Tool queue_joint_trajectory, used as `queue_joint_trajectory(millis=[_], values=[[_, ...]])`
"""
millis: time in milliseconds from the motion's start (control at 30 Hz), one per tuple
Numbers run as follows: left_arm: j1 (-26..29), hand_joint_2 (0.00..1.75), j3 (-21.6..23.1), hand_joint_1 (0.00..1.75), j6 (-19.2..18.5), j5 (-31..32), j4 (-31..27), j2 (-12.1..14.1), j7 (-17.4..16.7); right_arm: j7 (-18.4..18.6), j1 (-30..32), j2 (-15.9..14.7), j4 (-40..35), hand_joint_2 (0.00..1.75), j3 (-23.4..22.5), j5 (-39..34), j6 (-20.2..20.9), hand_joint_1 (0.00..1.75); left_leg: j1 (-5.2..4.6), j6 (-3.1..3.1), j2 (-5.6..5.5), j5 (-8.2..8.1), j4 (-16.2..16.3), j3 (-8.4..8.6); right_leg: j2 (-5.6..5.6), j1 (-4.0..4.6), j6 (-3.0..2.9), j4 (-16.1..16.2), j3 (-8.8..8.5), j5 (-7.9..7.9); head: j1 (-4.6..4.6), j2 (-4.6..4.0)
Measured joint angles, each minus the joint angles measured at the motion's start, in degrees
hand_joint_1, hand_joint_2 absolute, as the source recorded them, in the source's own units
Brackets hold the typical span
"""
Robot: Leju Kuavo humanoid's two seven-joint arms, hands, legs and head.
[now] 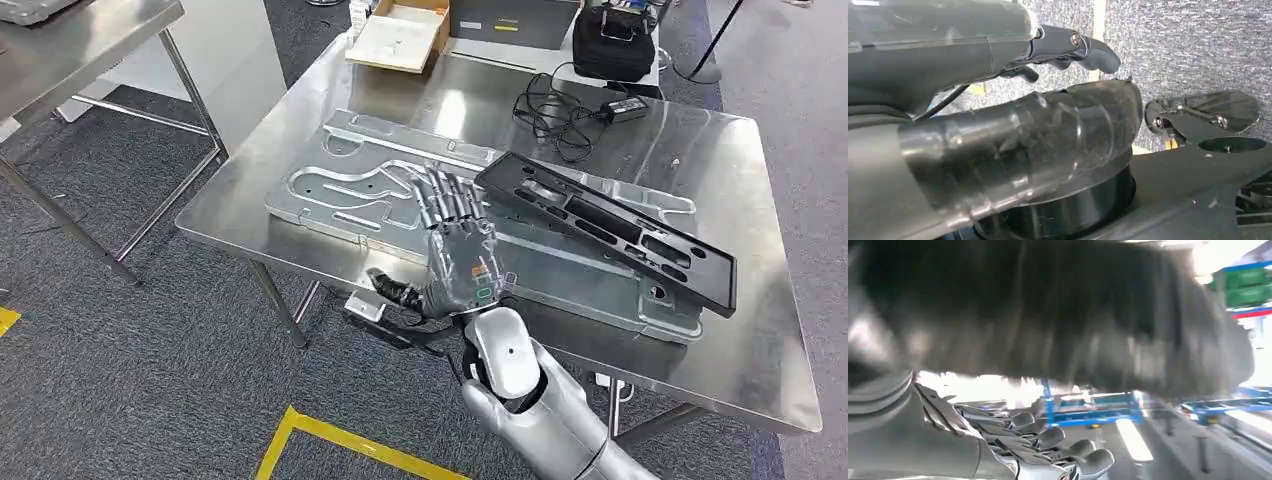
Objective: Take the parts from the cabinet and place them on the table.
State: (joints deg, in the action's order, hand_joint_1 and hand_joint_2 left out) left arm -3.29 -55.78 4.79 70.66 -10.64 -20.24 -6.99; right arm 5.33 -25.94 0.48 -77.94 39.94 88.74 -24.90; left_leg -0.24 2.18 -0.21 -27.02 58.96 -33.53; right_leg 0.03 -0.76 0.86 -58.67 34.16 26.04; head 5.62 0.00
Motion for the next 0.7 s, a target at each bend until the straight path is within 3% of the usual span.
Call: queue_joint_trajectory(millis=[33, 67, 100, 133, 200, 233, 267, 300, 367, 400, 433, 533, 567, 633, 667, 700], values=[[0.0, 0.00, 0.0, 0.00, 0.0, 0.0, 0.0, 0.0, 0.1, -0.2, 0.0, 0.3, -0.2, 1.75, 1.3, -0.2, 0.0, 0.00, 0.01, 0.16, 0.01, 0.10, -0.1, 0.03, 0.02, 0.03, 0.17, 0.2, -0.08, -0.11, 0.00, 0.00], [0.0, 0.00, 0.0, 0.00, 0.0, 0.2, 0.0, -0.1, 0.2, -0.4, 0.0, 0.7, -0.5, 1.75, 2.4, -0.5, -0.1, 0.00, 0.72, 0.62, 0.12, 0.51, -0.9, 0.35, 0.07, 0.26, 0.37, 0.0, -0.03, 0.14, 0.00, 0.00], [0.0, 0.00, 0.0, 0.00, 0.0, 0.2, 0.0, -0.2, 0.2, -0.5, -0.1, 0.7, -0.7, 1.75, 3.1, -0.5, -0.2, 0.00, 0.77, 0.78, 0.17, 0.67, -1.1, 0.56, 0.04, 0.01, 0.48, -0.9, 0.10, 0.95, 0.02, 0.00], [0.0, 0.00, 0.0, 0.00, -0.1, 0.2, 0.0, -0.2, 0.2, -0.6, -0.2, 0.8, -0.9, 1.75, 3.5, -0.5, -0.2, 0.00, 0.83, 1.03, 0.20, 0.78, -1.2, 0.55, 0.00, 0.01, 0.59, -3.8, 1.40, 3.22, 0.02, 0.00], [0.0, 0.00, -0.1, 0.00, -0.1, 0.2, 0.0, -0.2, 0.2, -0.6, -0.3, 0.9, -0.9, 1.75, 4.2, -0.6, -0.3, 0.00, 0.82, 1.05, 0.20, 0.77, -1.2, 0.46, 0.00, -0.14, 0.91, -13.0, 5.58, 7.70, 0.00, 0.00], [0.1, 0.00, -0.1, 0.00, -0.1, 0.2, 0.0, -0.2, 0.2, -0.6, -0.2, 0.9, -0.9, 1.75, 4.4, -0.6, -0.3, 0.00, 0.81, 1.04, 0.19, 0.76, -1.1, 0.39, 0.00, -0.15, 0.99, -16.6, 7.42, 8.85, 0.04, 0.00], [0.1, 0.00, -0.1, 0.00, -0.1, 0.2, 0.0, -0.2, 0.2, -0.6, -0.2, 0.9, -0.9, 1.75, 4.7, -0.6, -0.3, 0.00, 0.82, 0.99, -0.14, 0.73, -1.0, 0.36, -0.02, -0.18, 1.01, -17.7, 8.01, 8.51, 0.02, 0.00], [0.1, 0.00, -0.1, 0.00, -0.1, 0.2, 0.0, -0.2, 0.2, -0.6, -0.2, 1.0, -0.9, 1.75, 5.0, -0.7, -0.3, 0.00, 0.85, 0.85, -0.48, 0.64, -0.9, 0.41, -0.01, -0.26, 0.96, -15.8, 7.13, 6.81, 0.02, 0.00], [0.0, 0.00, -0.1, 0.00, -0.1, 0.3, 0.0, -0.2, 0.2, -1.3, -0.4, 1.1, -0.9, 1.75, 5.8, -1.8, -0.2, 0.00, 0.86, 0.50, -1.38, 0.40, -0.7, 0.62, 0.42, -0.47, 0.57, -6.1, 2.12, 1.56, 0.02, 0.00], [0.0, 0.00, -0.1, 0.00, -0.2, 0.4, 0.0, -0.2, 0.3, -1.5, -0.6, 1.1, -0.9, 1.75, 6.4, -2.6, 0.1, 0.00, 0.94, 0.28, -1.70, 0.26, -0.6, 0.66, 2.17, -0.58, 0.17, -1.0, -0.23, 0.65, 0.04, 0.00], [0.0, 0.00, -0.1, 0.00, -0.2, 0.4, 0.0, -0.2, 0.4, -1.9, -0.5, 1.1, -0.9, 1.75, 7.2, -3.7, 0.4, 0.00, 0.74, -0.16, -1.95, 0.36, -0.5, 0.32, 3.61, -0.35, 0.05, -0.7, -0.64, 1.23, -0.02, 0.00], [0.0, 0.00, -0.1, 0.00, -0.2, 0.6, 0.0, -0.2, 0.3, -2.2, 0.0, 1.8, -0.3, 1.75, 10.0, -6.3, 0.2, 0.00, 1.35, -1.49, -3.14, 0.68, -0.9, 0.19, 2.35, 0.19, -0.69, -0.4, -0.57, 1.11, 0.02, 0.00], [0.0, 0.00, -0.1, 0.00, -0.3, 0.5, 0.0, -0.2, 0.3, -2.0, 0.2, 2.4, 0.3, 1.75, 11.0, -6.8, 0.0, 0.00, 1.04, -2.07, -3.50, 0.75, -1.2, 0.31, 1.85, -0.17, -1.17, 0.3, -0.93, 0.80, 0.00, 0.00], [0.0, 0.00, -0.2, 0.00, -0.4, 0.5, 0.0, 0.0, 0.9, -1.8, 1.3, 3.6, 2.2, 1.75, 12.7, -7.3, -0.7, 0.00, 1.18, -2.27, -1.43, -1.48, 1.7, -0.78, 0.72, -0.42, -2.14, 1.3, -1.76, 0.51, -0.18, 0.00], [0.0, 0.00, -0.2, 0.00, -0.4, 0.5, 0.0, 0.0, 1.1, -1.8, 2.0, 4.0, 3.6, 1.75, 13.5, -7.8, -1.0, 0.00, 1.22, -2.47, -0.85, -3.71, 5.7, -2.74, 0.06, -0.32, -2.39, 1.3, -1.80, 0.56, -0.15, 0.00], [0.0, 1.75, -0.2, 0.00, -0.4, 0.5, 0.0, 0.0, 1.2, -1.9, 2.7, 4.4, 5.0, 1.75, 14.2, -8.2, -1.2, 0.00, 1.26, -2.68, -0.65, -5.73, 10.1, -4.97, -0.61, -0.19, -2.58, 1.3, -1.82, 0.69, -0.18, 0.00]])
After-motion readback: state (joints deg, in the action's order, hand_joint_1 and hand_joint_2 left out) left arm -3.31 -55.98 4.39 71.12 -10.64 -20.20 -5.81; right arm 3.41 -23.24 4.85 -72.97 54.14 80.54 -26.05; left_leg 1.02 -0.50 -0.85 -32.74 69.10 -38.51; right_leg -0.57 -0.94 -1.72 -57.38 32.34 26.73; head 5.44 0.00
